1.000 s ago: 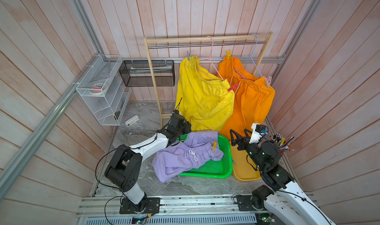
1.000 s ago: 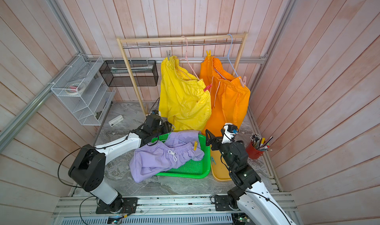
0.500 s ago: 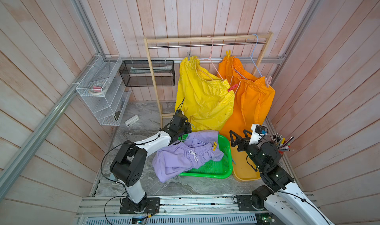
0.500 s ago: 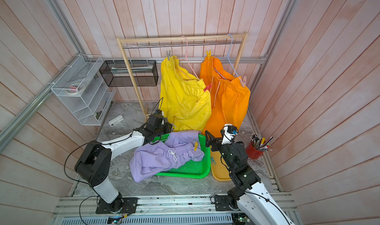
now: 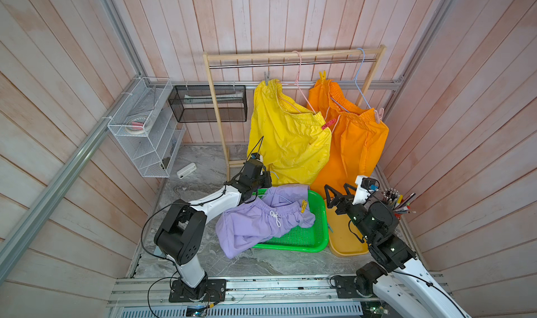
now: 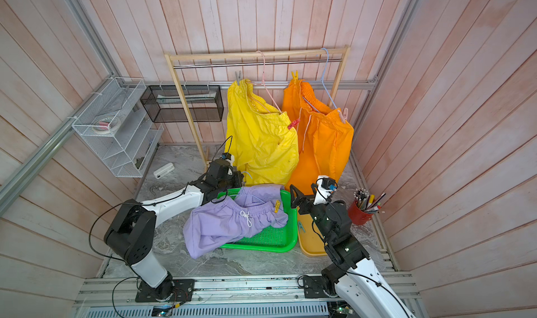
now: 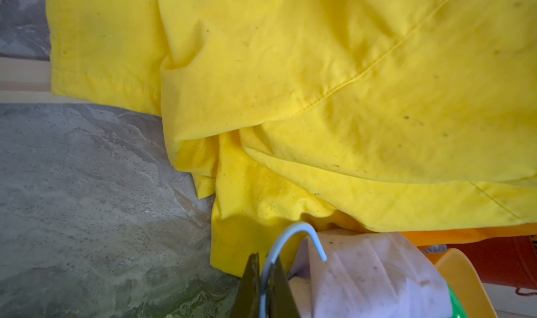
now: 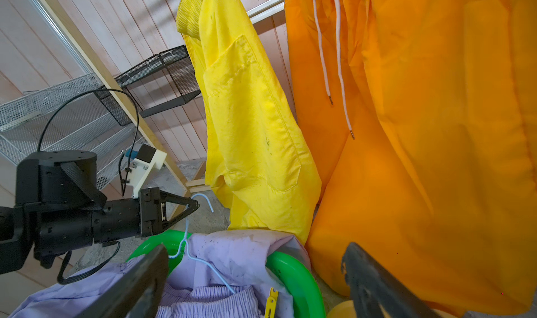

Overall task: Remove the clothespins securing shorts to the hanger
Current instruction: Pick up the hanger from the basket, then remove the clothespin from the hanger.

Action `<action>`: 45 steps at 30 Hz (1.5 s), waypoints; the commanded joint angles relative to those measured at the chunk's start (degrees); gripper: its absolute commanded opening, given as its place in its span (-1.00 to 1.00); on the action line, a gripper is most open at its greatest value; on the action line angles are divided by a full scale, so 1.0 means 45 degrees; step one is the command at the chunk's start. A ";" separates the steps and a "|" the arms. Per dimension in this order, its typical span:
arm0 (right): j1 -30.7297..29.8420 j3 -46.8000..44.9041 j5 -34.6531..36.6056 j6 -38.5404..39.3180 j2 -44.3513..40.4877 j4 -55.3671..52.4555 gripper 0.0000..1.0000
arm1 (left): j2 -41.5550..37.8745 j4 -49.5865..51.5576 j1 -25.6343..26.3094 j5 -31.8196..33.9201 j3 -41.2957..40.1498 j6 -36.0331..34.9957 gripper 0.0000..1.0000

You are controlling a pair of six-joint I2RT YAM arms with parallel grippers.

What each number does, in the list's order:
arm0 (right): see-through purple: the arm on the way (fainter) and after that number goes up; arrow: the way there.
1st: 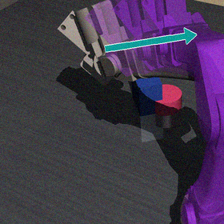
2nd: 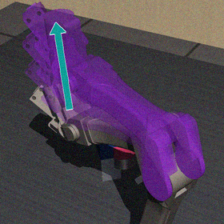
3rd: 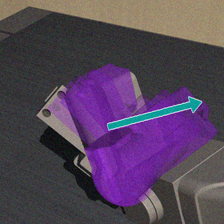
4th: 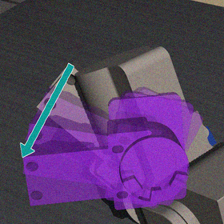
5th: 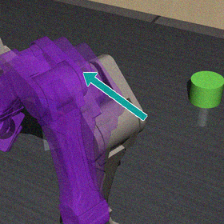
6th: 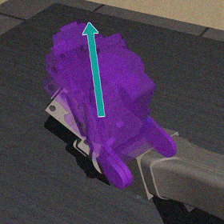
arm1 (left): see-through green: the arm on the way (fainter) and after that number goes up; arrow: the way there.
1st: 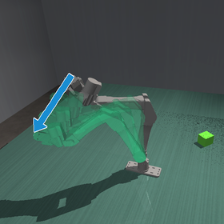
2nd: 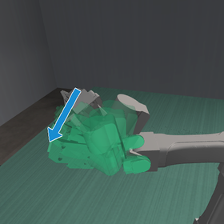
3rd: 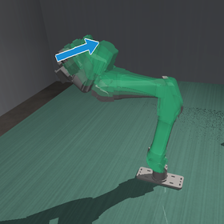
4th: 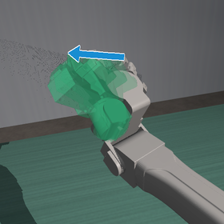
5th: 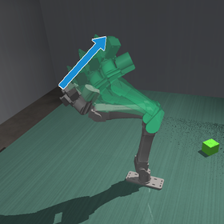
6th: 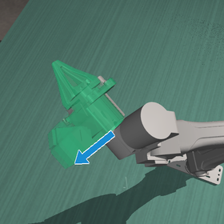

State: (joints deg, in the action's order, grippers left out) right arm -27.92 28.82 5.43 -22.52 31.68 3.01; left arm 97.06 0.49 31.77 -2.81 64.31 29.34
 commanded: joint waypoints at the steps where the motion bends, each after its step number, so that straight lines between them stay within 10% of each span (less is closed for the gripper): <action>1: 0.0082 0.0083 -0.0518 -0.0161 -0.0107 -0.0087 0.91 | -0.1147 -0.0387 -0.0035 -0.0761 0.0149 -0.1408 -1.00; 26: 0.0121 0.0685 -0.3146 -0.2065 0.0579 -0.1673 0.90 | -0.7761 -0.1965 0.0814 -0.5790 -0.3612 -0.4818 -1.00; 45: 0.0114 0.1417 -0.4203 -0.4790 0.2497 -0.3782 0.75 | -0.8822 -0.6612 0.7596 0.3642 -0.6712 -1.1255 -1.00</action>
State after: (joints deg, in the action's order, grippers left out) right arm -27.59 33.80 -11.51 -41.21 42.48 -11.46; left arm 56.99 -20.73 64.05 3.90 35.77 -14.09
